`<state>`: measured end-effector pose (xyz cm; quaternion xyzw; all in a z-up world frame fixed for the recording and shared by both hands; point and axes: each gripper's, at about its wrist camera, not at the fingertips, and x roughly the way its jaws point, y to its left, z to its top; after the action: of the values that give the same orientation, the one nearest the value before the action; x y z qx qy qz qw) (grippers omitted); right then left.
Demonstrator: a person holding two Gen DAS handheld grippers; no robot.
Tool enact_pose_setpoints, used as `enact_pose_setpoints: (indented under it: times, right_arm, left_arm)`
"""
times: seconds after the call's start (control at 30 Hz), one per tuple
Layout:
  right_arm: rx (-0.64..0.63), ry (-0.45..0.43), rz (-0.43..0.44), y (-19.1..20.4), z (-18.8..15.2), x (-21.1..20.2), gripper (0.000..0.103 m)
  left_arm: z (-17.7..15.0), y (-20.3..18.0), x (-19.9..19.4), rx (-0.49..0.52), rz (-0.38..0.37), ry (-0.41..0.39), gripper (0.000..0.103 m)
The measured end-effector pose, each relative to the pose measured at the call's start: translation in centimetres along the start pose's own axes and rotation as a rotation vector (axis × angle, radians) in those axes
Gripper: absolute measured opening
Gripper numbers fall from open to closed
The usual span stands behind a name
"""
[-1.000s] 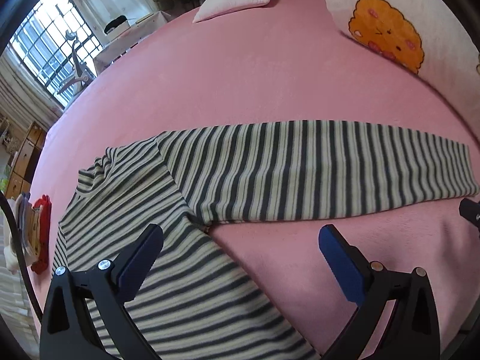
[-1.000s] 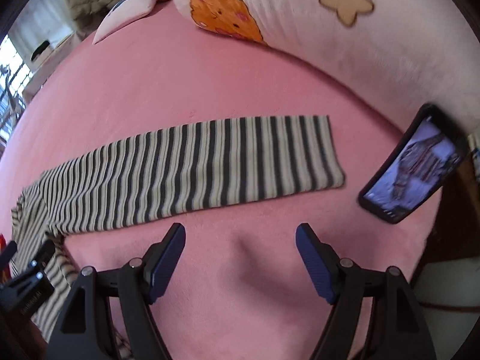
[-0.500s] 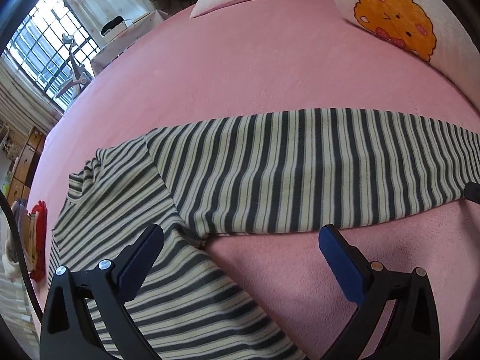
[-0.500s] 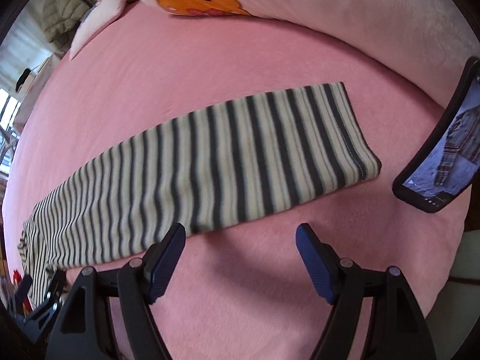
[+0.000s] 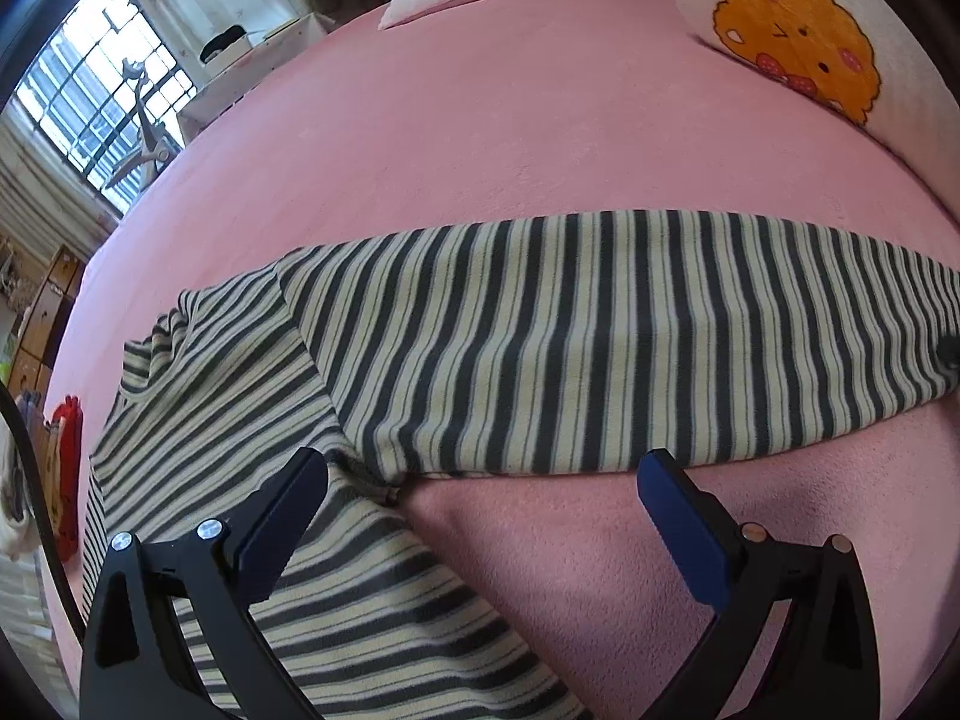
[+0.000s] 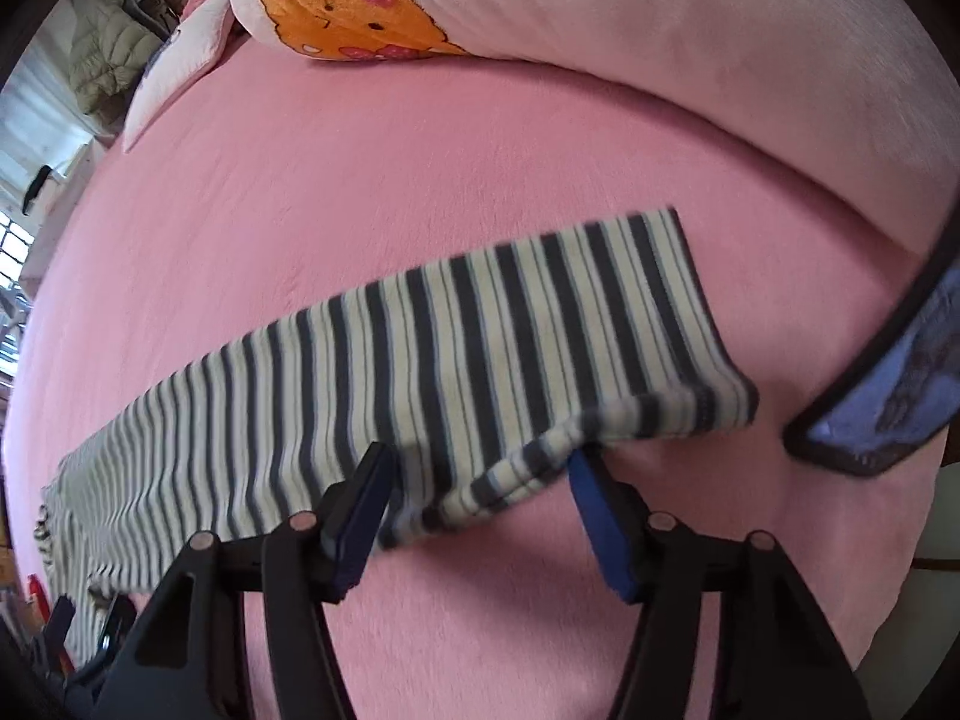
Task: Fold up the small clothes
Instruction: 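Move the right tool toward the cuff of the outstretched striped sleeve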
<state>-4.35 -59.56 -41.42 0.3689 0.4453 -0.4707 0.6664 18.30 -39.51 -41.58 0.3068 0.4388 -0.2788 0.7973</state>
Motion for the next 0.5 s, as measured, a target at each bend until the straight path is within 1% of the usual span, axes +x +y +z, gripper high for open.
enact_pose_setpoints:
  times: [0.1, 0.2, 0.3, 0.4, 0.43, 0.47, 0.5]
  right_arm:
    - [0.024, 0.030, 0.042, -1.4, -1.3, -0.5, 0.061]
    - [0.006, 0.041, 0.045, -1.3, -2.4, -0.6, 0.061]
    - [-0.015, 0.031, 0.035, -1.1, -2.5, -0.4, 0.061]
    - [-0.004, 0.012, 0.020, -0.7, -1.3, 0.7, 0.061]
    - [-0.002, -0.006, 0.013, -0.5, -0.8, 0.9, 0.059]
    - [-0.003, -0.014, 0.006, -0.3, -0.5, 1.0, 0.052]
    - [-0.004, -0.023, 0.003, -0.1, -0.2, 1.2, 0.046]
  left_arm:
    - [-0.2, 0.2, -0.1, -0.016, -0.007, -0.001, 0.103]
    - [-0.4, 0.1, -0.1, -0.020, -0.016, -0.004, 0.103]
    - [-0.4, -0.3, 0.2, -0.011, -0.018, -0.004, 0.103]
    - [-0.4, -0.6, 0.2, -0.002, -0.015, -0.007, 0.103]
    - [-0.4, -0.7, 0.2, -0.002, -0.014, -0.009, 0.103]
    - [-0.3, -0.6, 0.1, -0.004, -0.011, -0.011, 0.103]
    - [-0.3, -0.6, 0.1, -0.006, -0.009, -0.013, 0.103]
